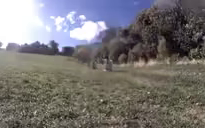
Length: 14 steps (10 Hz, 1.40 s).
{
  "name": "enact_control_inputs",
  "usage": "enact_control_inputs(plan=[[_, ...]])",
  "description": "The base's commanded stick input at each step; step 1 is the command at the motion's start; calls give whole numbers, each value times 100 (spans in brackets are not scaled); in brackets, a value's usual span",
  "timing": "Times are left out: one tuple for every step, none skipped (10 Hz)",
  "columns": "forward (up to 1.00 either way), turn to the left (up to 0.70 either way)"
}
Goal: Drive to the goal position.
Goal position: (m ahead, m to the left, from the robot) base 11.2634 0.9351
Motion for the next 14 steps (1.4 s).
enact_control_inputs(plan=[[50, -1], [50, 0], [50, 0], [50, 0], [50, 0], [50, 0], [50, 0], [50, 0], [50, 0], [50, 0], [50, 0], [50, 0], [50, 0], [50, 0]])
